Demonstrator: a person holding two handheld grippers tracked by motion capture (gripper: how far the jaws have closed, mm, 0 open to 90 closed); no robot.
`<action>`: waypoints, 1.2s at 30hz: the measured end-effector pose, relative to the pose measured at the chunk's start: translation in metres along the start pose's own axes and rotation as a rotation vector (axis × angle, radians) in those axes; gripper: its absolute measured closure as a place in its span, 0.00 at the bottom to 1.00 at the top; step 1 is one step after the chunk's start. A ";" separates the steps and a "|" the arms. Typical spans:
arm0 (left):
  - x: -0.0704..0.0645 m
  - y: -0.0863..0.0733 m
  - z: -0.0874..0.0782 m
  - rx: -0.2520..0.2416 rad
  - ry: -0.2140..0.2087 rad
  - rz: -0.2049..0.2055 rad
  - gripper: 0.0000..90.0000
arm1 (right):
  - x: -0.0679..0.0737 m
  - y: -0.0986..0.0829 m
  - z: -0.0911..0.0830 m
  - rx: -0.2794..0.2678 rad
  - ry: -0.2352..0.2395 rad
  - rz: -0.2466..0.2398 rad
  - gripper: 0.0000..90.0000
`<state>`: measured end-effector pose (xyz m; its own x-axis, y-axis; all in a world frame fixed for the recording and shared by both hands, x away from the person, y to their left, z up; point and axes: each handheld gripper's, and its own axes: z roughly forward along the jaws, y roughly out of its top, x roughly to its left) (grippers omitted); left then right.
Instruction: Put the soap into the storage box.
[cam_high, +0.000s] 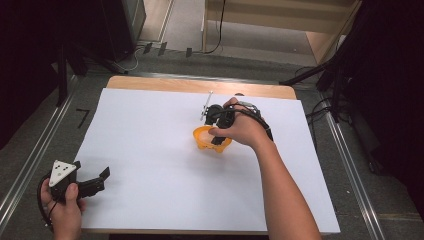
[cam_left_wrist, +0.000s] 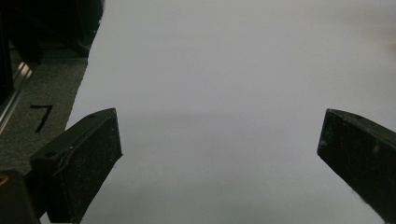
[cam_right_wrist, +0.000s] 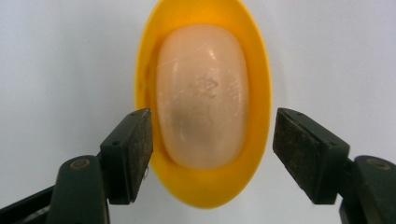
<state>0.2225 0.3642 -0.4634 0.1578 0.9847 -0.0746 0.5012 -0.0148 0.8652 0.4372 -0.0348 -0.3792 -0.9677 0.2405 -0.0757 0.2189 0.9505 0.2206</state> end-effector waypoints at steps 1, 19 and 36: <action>0.000 0.000 0.000 0.000 -0.001 0.000 0.00 | 0.000 -0.002 -0.001 -0.006 0.001 0.008 0.32; 0.000 0.000 0.000 0.001 0.001 -0.006 0.00 | 0.004 -0.059 -0.008 -0.071 0.025 0.159 0.27; 0.000 0.000 0.000 0.002 0.001 -0.003 0.00 | 0.022 -0.117 -0.009 -0.145 -0.054 0.287 0.09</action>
<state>0.2228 0.3642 -0.4634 0.1552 0.9849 -0.0765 0.5033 -0.0122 0.8640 0.3896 -0.1423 -0.3977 -0.8600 0.5086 -0.0411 0.4582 0.8052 0.3764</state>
